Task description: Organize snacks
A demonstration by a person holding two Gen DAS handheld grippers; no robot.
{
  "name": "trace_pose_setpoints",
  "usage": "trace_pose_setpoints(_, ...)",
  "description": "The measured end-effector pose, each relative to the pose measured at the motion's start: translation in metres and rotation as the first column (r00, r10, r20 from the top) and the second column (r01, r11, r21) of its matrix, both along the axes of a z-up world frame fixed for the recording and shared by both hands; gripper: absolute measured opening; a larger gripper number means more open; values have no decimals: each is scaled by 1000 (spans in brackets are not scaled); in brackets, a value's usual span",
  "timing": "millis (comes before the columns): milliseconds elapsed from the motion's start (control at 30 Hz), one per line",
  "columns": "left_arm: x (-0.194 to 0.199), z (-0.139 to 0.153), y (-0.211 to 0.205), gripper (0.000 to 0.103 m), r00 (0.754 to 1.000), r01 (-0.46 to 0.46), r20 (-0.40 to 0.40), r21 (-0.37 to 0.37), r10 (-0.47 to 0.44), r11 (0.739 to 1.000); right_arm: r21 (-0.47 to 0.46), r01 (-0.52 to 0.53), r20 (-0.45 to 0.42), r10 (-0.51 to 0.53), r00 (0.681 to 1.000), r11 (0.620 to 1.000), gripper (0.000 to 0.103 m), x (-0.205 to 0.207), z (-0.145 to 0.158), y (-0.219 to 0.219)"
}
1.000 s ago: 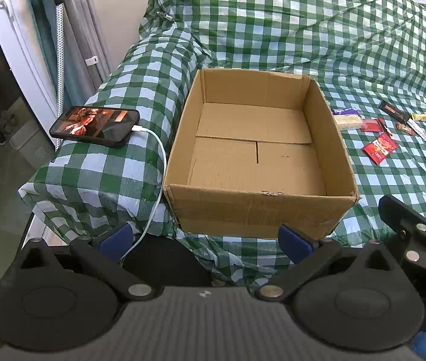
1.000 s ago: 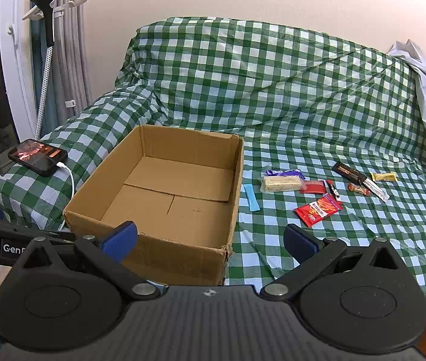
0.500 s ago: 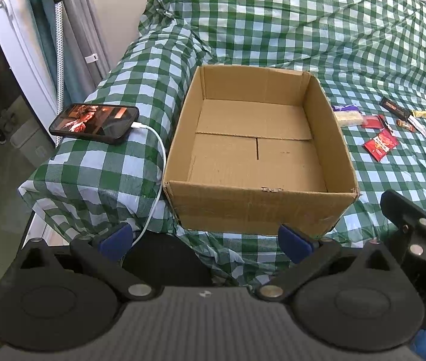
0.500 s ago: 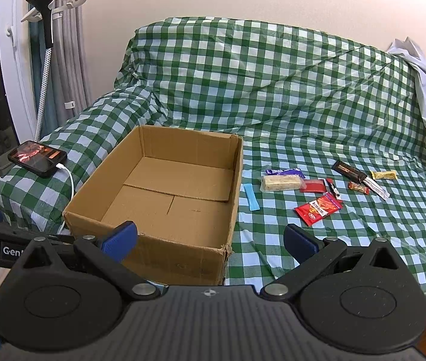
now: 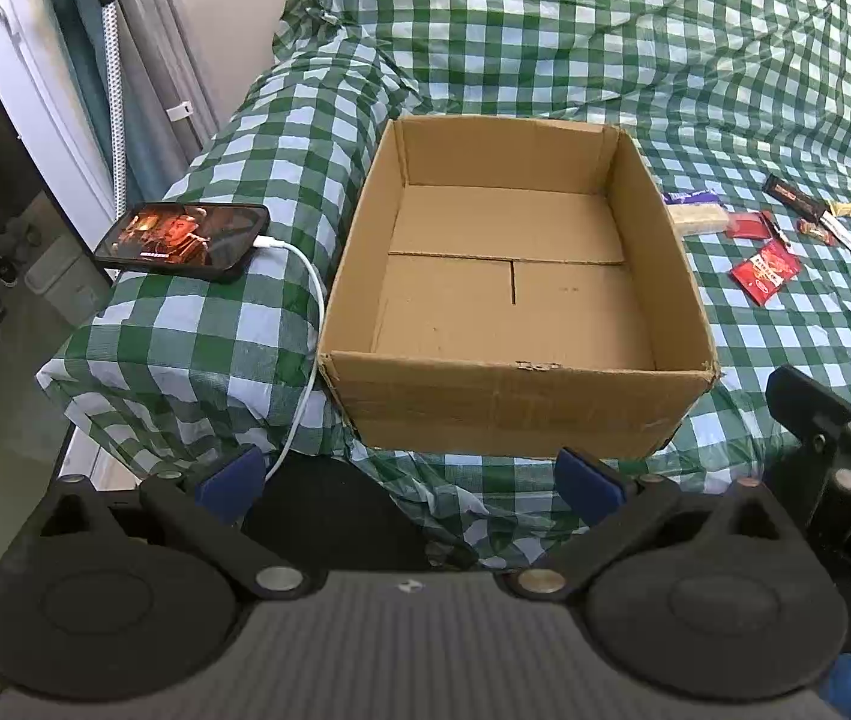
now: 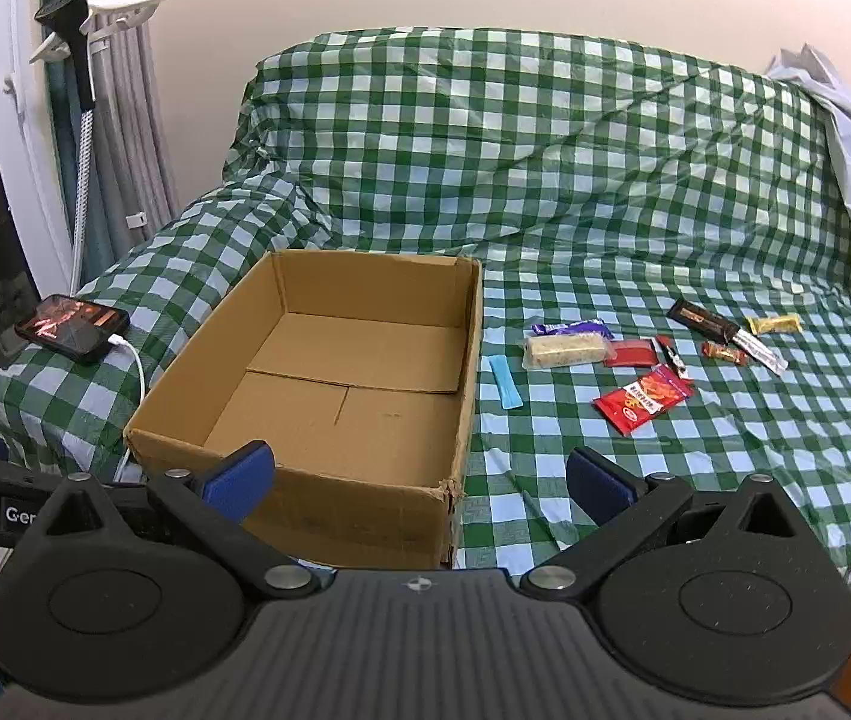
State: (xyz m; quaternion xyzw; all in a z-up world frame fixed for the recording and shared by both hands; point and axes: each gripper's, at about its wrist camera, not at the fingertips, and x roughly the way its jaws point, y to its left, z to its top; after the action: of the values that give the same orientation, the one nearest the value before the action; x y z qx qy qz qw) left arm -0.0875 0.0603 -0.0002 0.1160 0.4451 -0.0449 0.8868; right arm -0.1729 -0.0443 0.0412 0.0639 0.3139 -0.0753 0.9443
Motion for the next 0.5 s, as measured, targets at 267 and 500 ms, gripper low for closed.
trace_pose_setpoints(267,2,-4,-12,103,1000,12,-15,34,-12,999,62,29,3,-29,1000,998,103,0,-8,-20)
trace_pose_setpoints(500,16,-4,-25,103,1000,4,-27,49,-3,999,88,94,22,-96,995,992,103,4,-19,-58)
